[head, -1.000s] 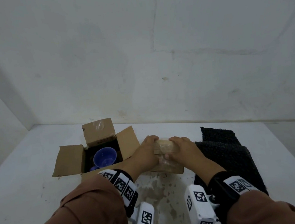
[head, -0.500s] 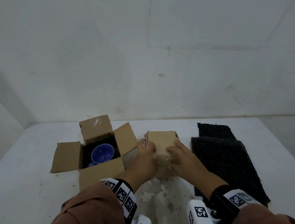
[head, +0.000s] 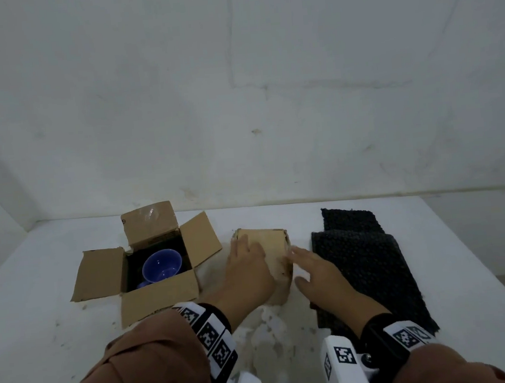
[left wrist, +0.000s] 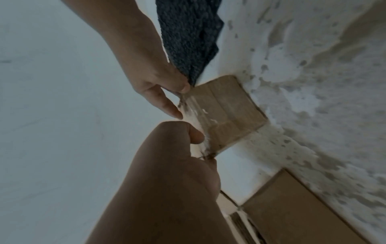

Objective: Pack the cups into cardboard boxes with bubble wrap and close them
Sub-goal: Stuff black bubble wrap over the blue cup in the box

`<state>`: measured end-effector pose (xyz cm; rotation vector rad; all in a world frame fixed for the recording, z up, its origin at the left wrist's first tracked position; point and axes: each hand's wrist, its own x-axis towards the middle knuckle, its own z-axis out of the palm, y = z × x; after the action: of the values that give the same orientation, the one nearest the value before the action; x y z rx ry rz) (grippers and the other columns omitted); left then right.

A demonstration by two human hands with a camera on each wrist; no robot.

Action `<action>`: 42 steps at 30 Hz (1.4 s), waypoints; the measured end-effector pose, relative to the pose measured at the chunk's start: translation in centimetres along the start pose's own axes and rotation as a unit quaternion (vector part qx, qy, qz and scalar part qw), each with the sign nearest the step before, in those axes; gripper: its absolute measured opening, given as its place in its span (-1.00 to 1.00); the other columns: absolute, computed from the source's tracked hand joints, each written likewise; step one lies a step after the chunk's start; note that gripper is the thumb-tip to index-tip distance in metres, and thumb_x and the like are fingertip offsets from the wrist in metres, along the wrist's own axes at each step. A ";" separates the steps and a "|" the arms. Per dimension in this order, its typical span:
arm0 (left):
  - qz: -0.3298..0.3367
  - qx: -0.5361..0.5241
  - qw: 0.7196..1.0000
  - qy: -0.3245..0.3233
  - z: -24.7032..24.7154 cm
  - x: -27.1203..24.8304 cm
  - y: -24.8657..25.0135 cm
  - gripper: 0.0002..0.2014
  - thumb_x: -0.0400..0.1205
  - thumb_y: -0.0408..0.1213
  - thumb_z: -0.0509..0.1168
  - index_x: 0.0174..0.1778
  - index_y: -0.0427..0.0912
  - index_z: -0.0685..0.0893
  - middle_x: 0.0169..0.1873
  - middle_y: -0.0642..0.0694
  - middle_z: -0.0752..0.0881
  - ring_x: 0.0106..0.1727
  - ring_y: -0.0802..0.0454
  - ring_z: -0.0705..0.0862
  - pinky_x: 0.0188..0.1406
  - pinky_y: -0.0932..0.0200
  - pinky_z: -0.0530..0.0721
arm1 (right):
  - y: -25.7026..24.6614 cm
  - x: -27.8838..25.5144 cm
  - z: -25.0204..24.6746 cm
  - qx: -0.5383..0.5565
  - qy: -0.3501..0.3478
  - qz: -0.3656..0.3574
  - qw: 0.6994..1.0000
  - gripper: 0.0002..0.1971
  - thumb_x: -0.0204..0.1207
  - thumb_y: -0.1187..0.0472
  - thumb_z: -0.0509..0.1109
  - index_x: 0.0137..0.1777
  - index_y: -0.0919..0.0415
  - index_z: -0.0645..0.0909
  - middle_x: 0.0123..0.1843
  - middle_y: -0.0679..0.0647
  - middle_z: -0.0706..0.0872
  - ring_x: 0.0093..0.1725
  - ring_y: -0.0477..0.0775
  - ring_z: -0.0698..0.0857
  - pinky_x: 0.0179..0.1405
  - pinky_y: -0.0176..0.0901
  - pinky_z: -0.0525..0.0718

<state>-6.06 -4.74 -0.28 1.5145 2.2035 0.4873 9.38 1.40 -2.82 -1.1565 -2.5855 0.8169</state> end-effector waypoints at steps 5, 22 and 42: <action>0.068 -0.143 0.987 -0.038 1.2 0.7 4.2 -0.63 0.57 -0.53 0.16 0.29 -0.19 0.49 0.49 -0.10 0.33 0.48 -0.02 0.36 0.17 0.28 0.37 | 3.4 -0.2 -2.5 0.003 0.046 0.136 0.990 -0.62 0.57 0.37 0.24 0.38 0.22 0.56 0.45 0.20 0.55 0.41 0.15 0.54 0.37 -0.27 0.40; -0.197 -0.372 0.883 -0.207 11.0 4.5 8.6 -0.68 0.65 -0.46 0.20 -0.39 -0.09 0.36 -0.38 -0.14 0.45 -0.39 -0.04 0.45 -0.30 0.06 0.47 | 11.6 -1.6 0.7 -0.014 -0.004 0.242 0.970 -0.61 0.50 0.28 0.23 0.31 0.29 0.62 0.45 0.35 0.49 0.42 0.28 0.49 0.42 -0.14 0.39; -0.114 -0.627 0.764 -0.102 6.1 4.2 9.5 -0.76 0.48 -0.48 0.15 -0.45 -0.10 0.35 -0.40 -0.11 0.47 -0.31 -0.03 0.46 -0.28 0.09 0.44 | 10.6 -1.9 -4.2 0.143 0.200 0.281 0.928 -0.57 0.58 0.11 0.30 0.41 0.24 0.47 0.35 0.30 0.56 0.32 0.26 0.54 0.23 -0.08 0.46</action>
<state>3.36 2.80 -1.26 0.4916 1.2423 1.2762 18.93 7.50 -5.12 -1.7721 -1.7532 0.9025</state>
